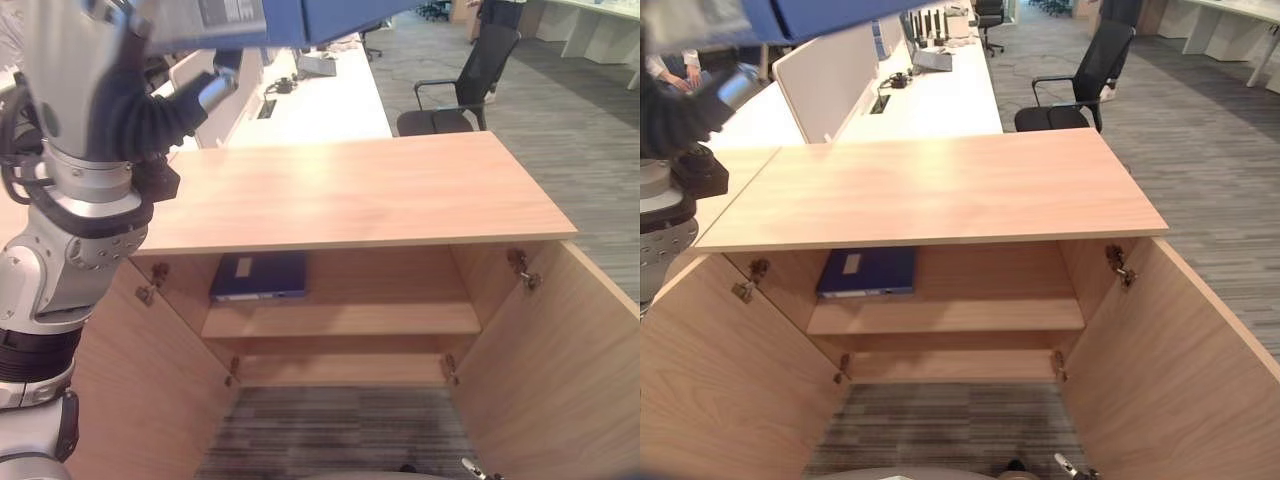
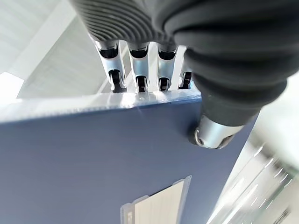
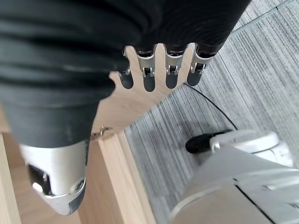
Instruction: Put the empty folder in the office cabinet
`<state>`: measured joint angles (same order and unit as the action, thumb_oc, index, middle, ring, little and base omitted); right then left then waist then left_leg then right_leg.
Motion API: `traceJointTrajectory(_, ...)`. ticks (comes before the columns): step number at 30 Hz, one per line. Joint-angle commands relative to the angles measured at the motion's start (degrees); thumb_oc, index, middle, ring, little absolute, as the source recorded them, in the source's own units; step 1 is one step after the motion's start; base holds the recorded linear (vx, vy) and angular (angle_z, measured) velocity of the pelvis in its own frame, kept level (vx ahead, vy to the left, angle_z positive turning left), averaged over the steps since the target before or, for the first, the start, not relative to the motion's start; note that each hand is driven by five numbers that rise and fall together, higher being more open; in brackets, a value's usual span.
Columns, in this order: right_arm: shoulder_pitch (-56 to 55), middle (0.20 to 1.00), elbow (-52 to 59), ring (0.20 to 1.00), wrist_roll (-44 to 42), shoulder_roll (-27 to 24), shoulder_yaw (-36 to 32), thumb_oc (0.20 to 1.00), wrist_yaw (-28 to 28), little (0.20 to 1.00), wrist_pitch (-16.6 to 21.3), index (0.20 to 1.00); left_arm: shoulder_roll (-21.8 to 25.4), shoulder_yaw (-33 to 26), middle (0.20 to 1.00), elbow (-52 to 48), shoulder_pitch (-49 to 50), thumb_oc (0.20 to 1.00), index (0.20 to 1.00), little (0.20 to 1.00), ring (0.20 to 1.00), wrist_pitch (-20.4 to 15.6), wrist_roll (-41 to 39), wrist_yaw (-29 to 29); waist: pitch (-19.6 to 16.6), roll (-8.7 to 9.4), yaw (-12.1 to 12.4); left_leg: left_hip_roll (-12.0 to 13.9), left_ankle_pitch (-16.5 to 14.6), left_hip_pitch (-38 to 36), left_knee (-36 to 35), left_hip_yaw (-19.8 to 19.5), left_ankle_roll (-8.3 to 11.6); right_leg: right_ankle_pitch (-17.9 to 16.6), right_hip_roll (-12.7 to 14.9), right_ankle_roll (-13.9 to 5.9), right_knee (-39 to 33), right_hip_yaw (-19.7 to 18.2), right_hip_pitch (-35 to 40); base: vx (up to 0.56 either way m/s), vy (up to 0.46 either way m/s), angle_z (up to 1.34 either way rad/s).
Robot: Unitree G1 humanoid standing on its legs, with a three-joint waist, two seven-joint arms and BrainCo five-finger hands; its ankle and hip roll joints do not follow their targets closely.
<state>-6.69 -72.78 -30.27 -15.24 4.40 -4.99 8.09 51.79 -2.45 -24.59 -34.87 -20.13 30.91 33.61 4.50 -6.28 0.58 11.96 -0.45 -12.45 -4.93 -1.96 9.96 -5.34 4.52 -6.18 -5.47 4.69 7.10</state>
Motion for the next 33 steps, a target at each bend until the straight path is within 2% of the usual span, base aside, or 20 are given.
traceJointTrajectory(1, 2.7, 1.0, -2.4, 1.0, 1.1, 1.0, 0.9, 1.0, -0.2, 1.0, 0.2, 1.0, -1.0, -2.2, 0.2, 2.2, -4.1, 0.2, 0.2, 0.2, 0.2, -0.4, -7.2, 2.2, -0.1, 3.33, -0.4, -0.1, 8.9, 8.2, 0.6, 0.3, 1.54, 9.8, 2.5, -3.15, 2.0, 1.1, 7.7, -0.04, -0.031, 0.03)
traceJointTrajectory(4, 2.9, 1.0, -2.4, 1.0, 1.4, 1.1, 1.0, 1.0, -0.4, 1.0, 0.1, 1.0, -2.6, -2.4, 0.2, 1.1, -4.0, 0.2, 0.2, 0.2, 0.2, -1.1, -9.4, 2.0, -0.2, 3.21, -0.3, -0.2, 9.0, 8.3, 0.6, 0.3, 1.5, 9.7, 2.4, -3.1, 1.9, 1.2, 7.6, -0.01, -0.016, 0.03)
traceJointTrajectory(5, 3.1, 1.0, -2.4, 1.0, 1.7, 1.1, 1.2, 1.0, -0.5, 1.0, 0.0, 1.0, -5.0, -2.5, 0.2, 0.5, -3.3, 0.2, 0.2, 0.2, 0.2, -1.7, -12.3, 1.7, -0.2, 3.21, -0.2, -0.3, 9.0, 8.4, 0.6, 0.2, 1.41, 9.7, 2.4, -3.06, 1.9, 1.3, 7.7, -0.02, -0.023, 0.08)
traceJointTrajectory(9, 3.3, 1.0, -1.8, 1.0, 1.5, 1.2, 1.1, 1.0, -0.6, 1.0, -0.1, 1.0, -8.3, -2.0, 0.2, -0.6, -2.5, 0.2, 0.2, 0.2, 0.2, -3.2, -18.0, -0.1, -0.2, 3.17, -0.1, -0.4, 9.0, 8.4, 0.6, 0.1, 1.32, 9.7, 2.4, -2.94, 1.9, 1.5, 7.8, -0.01, -0.016, 0.06)
traceJointTrajectory(12, 3.8, 1.0, -1.2, 1.0, 1.5, 1.1, 0.8, 1.0, -1.0, 1.0, -0.2, 1.0, -12.0, -1.4, 0.2, -1.1, -0.9, 0.2, 0.2, 0.2, 0.2, -5.7, -27.9, -4.5, -0.2, 3.1, -0.1, -0.5, 8.9, 8.4, 0.6, -0.1, 1.19, 9.8, 2.3, -2.82, 1.8, 1.8, 8.0, 0.0, 0.0, 0.0)
traceJointTrajectory(13, 3.8, 1.0, -1.2, 1.0, 1.5, 1.1, 0.8, 1.0, -1.0, 1.0, -0.2, 1.0, -12.0, -1.4, 0.2, -1.2, -0.9, 0.2, 0.2, 0.2, 0.2, -5.7, -27.9, -4.6, -0.2, 3.09, -0.1, -0.5, 8.9, 8.4, 0.6, -0.1, 1.19, 9.8, 2.3, -2.82, 1.8, 1.8, 8.0, 0.0, 0.0, 0.0)
traceJointTrajectory(14, 4.2, 1.0, -0.7, 1.0, 1.6, 0.9, 0.5, 1.0, -1.2, 1.0, -0.6, 1.0, -13.8, -1.0, 0.2, -1.4, 0.7, 0.2, 0.2, 0.2, 0.2, -7.1, -37.0, -8.8, -0.1, 2.88, 0.1, -0.6, 8.8, 8.4, 0.6, -0.3, 1.12, 9.8, 2.3, -2.75, 1.9, 1.9, 8.0, 0.0, 0.0, 0.0)
traceJointTrajectory(26, 4.1, 1.0, 0.3, 1.0, 2.3, 0.6, 0.3, 1.0, -1.0, 1.0, -1.1, 1.0, -17.4, -0.8, 0.2, -0.1, 6.9, 0.2, 0.2, 0.2, 0.2, -7.0, -55.2, -16.8, 0.4, 2.66, 0.4, -0.5, 8.7, 8.3, 0.5, -1.1, 0.82, 9.9, 2.2, -2.59, 1.9, 2.3, 8.4, 0.0, -0.006, 0.03)
traceJointTrajectory(33, 3.9, 1.0, 0.8, 1.0, 2.1, 0.5, -0.2, 1.0, -0.8, 1.0, -1.5, 1.0, -18.7, -1.3, 0.2, 0.9, 11.8, 0.2, 0.2, 0.2, 0.2, -5.3, -60.0, -19.6, 0.6, 2.74, 0.5, -0.5, 8.5, 8.3, 0.4, -1.5, 0.67, 10.1, 2.1, -2.49, 2.0, 2.4, 8.6, 0.0, -0.002, 0.03)
